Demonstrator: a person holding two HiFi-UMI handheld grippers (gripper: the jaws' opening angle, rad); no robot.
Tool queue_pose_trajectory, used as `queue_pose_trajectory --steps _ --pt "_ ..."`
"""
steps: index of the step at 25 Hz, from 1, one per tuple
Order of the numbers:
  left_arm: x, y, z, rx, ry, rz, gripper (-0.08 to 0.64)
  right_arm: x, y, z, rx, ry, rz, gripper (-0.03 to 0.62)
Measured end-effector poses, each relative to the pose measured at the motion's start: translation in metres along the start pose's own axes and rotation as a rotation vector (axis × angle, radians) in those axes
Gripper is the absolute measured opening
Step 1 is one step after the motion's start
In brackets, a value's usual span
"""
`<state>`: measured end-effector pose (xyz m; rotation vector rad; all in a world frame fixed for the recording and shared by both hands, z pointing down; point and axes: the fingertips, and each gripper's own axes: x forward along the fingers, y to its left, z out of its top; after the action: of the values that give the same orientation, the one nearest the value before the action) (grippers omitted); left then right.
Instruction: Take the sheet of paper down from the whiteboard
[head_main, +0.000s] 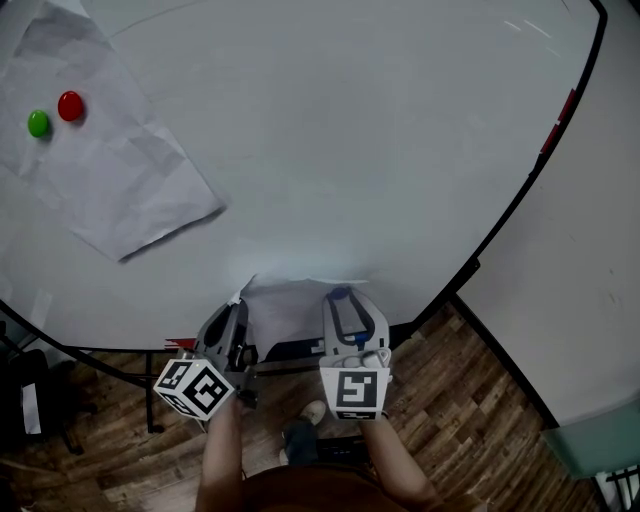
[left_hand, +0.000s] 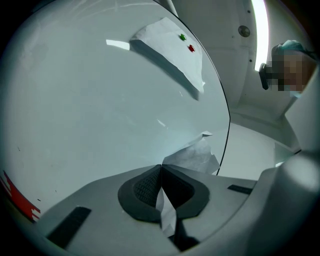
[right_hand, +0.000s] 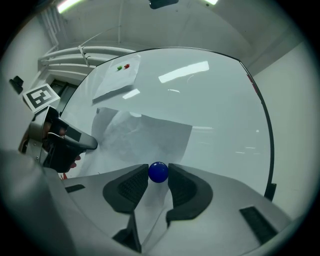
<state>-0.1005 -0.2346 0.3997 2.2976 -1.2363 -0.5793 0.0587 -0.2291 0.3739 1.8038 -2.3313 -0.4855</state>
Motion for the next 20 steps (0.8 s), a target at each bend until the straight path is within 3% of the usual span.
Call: queue_pose_trajectory --steps 20 --pt "-0.028 0.017 0.04 -0.145 -0.146 0.017 0.025 -0.002 0.002 0.002 0.043 0.001 0.005 0.135"
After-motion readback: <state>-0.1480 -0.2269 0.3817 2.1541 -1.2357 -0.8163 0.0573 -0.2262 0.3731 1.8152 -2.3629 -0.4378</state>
